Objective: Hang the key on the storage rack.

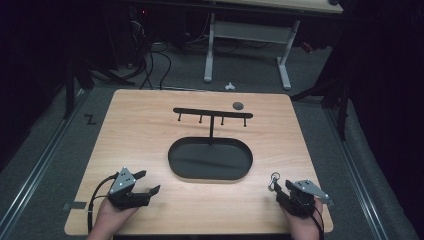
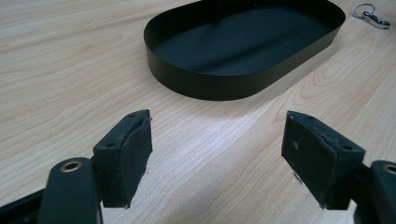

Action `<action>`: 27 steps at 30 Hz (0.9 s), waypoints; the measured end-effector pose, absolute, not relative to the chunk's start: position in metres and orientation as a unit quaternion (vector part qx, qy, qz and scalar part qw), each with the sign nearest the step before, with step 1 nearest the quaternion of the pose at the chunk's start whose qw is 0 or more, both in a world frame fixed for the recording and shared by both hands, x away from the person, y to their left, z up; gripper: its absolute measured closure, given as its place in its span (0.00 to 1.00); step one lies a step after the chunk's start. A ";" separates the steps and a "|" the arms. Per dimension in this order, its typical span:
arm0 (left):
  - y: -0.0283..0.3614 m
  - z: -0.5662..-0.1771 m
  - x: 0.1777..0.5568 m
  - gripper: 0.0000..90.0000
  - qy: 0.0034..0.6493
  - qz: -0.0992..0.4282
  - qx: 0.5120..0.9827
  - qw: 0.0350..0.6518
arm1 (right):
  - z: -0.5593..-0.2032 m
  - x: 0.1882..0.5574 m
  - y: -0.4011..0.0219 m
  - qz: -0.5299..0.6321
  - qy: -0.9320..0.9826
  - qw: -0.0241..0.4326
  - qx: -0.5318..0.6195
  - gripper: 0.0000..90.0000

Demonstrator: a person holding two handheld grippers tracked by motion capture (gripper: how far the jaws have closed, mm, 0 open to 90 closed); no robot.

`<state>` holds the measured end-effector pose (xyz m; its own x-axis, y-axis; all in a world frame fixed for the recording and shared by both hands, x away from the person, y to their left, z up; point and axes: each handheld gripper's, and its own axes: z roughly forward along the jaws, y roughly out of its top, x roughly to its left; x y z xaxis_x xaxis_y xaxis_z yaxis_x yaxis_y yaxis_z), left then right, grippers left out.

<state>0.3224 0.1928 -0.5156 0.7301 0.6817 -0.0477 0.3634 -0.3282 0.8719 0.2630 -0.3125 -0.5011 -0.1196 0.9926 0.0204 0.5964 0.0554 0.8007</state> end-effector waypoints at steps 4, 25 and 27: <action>0.192 -0.515 0.322 0.28 0.326 0.166 0.798 0.478 | -0.501 0.262 -0.313 0.342 0.664 0.290 0.598 0.60; 0.189 -0.517 0.322 0.27 0.319 0.160 0.805 0.475 | -0.506 0.265 -0.313 0.331 0.675 0.283 0.596 0.58; 0.189 -0.517 0.322 0.27 0.318 0.160 0.806 0.474 | -0.506 0.265 -0.313 0.326 0.679 0.279 0.595 0.58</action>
